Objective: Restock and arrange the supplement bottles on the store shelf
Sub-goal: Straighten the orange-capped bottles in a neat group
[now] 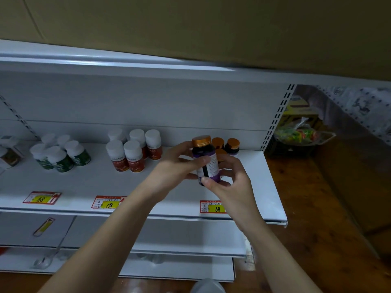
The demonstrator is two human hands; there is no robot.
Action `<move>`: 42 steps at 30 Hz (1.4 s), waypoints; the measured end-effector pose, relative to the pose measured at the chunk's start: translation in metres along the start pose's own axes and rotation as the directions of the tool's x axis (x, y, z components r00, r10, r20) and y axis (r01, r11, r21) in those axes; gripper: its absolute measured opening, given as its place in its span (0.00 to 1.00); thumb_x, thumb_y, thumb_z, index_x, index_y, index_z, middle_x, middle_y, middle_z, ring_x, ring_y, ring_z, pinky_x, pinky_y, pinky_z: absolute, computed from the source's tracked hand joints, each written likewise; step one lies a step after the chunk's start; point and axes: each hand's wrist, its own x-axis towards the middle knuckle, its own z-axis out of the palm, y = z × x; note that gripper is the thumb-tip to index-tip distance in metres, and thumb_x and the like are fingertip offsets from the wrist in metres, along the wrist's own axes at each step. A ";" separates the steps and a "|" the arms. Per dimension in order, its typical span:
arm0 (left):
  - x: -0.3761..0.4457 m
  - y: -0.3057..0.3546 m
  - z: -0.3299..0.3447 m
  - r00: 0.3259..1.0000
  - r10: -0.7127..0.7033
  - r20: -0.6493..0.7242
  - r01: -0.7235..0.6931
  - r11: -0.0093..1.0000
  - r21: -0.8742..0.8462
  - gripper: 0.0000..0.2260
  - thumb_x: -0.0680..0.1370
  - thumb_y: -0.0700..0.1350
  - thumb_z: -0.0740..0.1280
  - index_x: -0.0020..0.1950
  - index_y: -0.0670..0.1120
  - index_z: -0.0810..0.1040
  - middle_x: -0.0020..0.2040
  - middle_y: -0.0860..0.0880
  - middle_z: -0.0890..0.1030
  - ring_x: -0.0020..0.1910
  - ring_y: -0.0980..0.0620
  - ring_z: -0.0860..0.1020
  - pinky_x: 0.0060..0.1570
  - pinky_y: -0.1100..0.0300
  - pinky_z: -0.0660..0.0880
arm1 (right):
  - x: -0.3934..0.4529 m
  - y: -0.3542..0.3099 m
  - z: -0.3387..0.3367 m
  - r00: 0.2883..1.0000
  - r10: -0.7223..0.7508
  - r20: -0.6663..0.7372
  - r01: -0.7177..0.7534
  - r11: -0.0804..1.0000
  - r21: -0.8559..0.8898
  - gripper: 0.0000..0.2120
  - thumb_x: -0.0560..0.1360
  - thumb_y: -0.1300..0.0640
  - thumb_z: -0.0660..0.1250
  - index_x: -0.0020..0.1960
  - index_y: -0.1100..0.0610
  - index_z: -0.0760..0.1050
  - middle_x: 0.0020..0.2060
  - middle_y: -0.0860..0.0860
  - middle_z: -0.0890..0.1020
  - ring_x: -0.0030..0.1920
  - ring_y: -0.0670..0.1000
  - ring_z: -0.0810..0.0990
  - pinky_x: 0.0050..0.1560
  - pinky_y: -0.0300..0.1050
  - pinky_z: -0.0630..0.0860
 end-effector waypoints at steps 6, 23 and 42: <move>-0.002 -0.002 -0.004 0.999 -0.039 -0.028 0.032 0.976 -0.214 0.12 0.79 0.39 0.68 0.61 0.40 0.74 0.57 0.42 0.82 0.56 0.46 0.83 0.53 0.52 0.82 | 0.002 0.000 -0.002 0.973 0.151 0.173 -0.198 0.933 0.302 0.14 0.83 0.62 0.59 0.64 0.52 0.75 0.56 0.49 0.85 0.59 0.52 0.82 0.63 0.51 0.78; -0.001 -0.012 0.003 0.996 -0.091 -0.002 0.090 0.989 -0.118 0.20 0.77 0.42 0.72 0.68 0.48 0.74 0.60 0.44 0.80 0.55 0.46 0.83 0.50 0.46 0.83 | 0.002 0.002 0.007 1.000 0.023 0.004 -0.023 0.995 -0.094 0.22 0.75 0.54 0.73 0.66 0.46 0.72 0.52 0.46 0.81 0.51 0.39 0.80 0.53 0.37 0.80; -0.012 0.006 -0.018 0.971 0.015 0.240 0.005 0.997 -0.082 0.23 0.70 0.41 0.76 0.64 0.48 0.77 0.62 0.51 0.81 0.62 0.51 0.80 0.60 0.45 0.78 | 0.004 -0.017 -0.009 0.979 -0.107 0.176 0.126 0.987 -0.104 0.25 0.72 0.64 0.75 0.58 0.39 0.73 0.52 0.35 0.81 0.55 0.34 0.77 0.50 0.25 0.73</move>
